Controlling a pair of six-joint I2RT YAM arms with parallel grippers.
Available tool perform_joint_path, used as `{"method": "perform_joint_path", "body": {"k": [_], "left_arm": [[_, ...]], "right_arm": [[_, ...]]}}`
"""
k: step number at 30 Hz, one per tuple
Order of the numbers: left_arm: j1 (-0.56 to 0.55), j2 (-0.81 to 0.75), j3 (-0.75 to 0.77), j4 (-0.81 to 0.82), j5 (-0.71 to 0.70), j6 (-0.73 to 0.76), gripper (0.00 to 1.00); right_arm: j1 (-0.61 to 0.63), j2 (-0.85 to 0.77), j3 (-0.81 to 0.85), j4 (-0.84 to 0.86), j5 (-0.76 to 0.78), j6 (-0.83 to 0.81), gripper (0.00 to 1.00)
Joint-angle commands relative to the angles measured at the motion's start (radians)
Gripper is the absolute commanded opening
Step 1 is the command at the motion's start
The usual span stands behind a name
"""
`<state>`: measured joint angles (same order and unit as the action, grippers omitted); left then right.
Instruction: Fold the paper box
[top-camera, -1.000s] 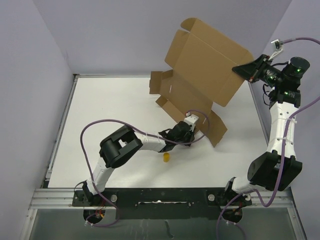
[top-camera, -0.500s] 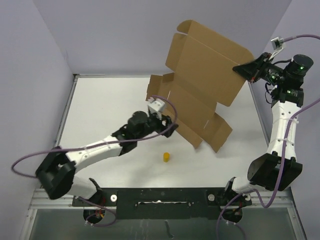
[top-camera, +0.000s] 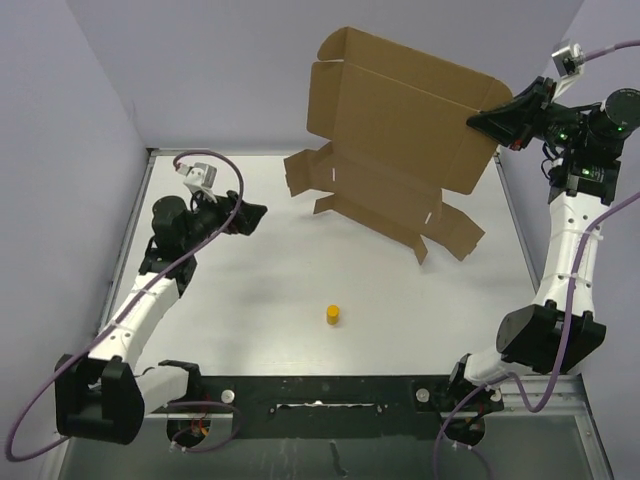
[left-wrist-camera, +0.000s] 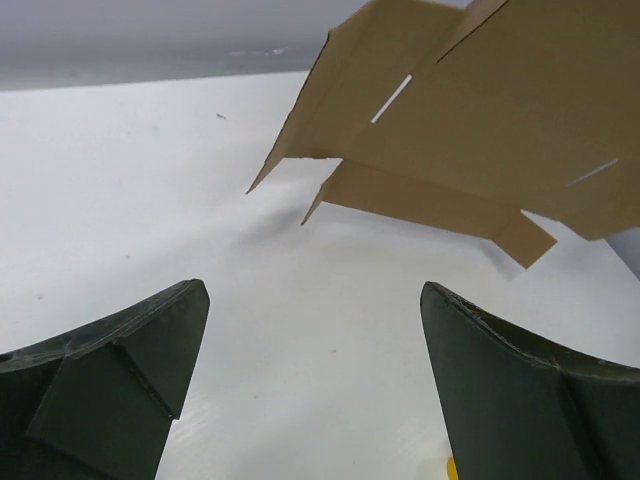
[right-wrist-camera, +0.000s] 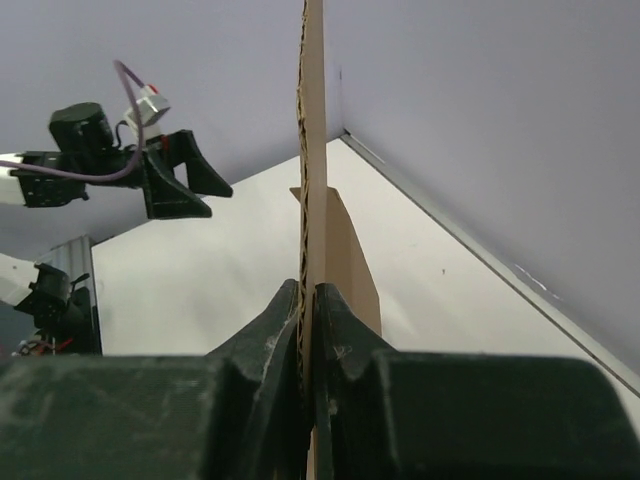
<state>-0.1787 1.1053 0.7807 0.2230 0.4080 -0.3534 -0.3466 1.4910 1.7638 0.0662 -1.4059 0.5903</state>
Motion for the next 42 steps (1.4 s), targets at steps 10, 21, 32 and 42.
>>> {"method": "perform_joint_path", "body": {"k": [10, 21, 32, 42], "left_arm": [[0.004, 0.256, 0.059, 0.301, 0.169, 0.059, 0.77], [-0.086, 0.01, -0.043, 0.281, 0.014, -0.269, 0.69], [-0.528, 0.25, 0.205, 0.326, -0.457, -0.729, 0.87], [-0.567, 0.459, 0.374, 0.491, -0.524, -0.807, 0.9]], "right_arm": [[0.035, 0.016, 0.018, 0.214, -0.048, 0.169, 0.0], [0.065, 0.004, 0.069, -0.208, 0.099, -0.143, 0.0], [0.095, 0.017, -0.054, 0.183, 0.164, 0.35, 0.0], [0.105, -0.024, -0.195, 0.334, 0.196, 0.605, 0.0]]}}
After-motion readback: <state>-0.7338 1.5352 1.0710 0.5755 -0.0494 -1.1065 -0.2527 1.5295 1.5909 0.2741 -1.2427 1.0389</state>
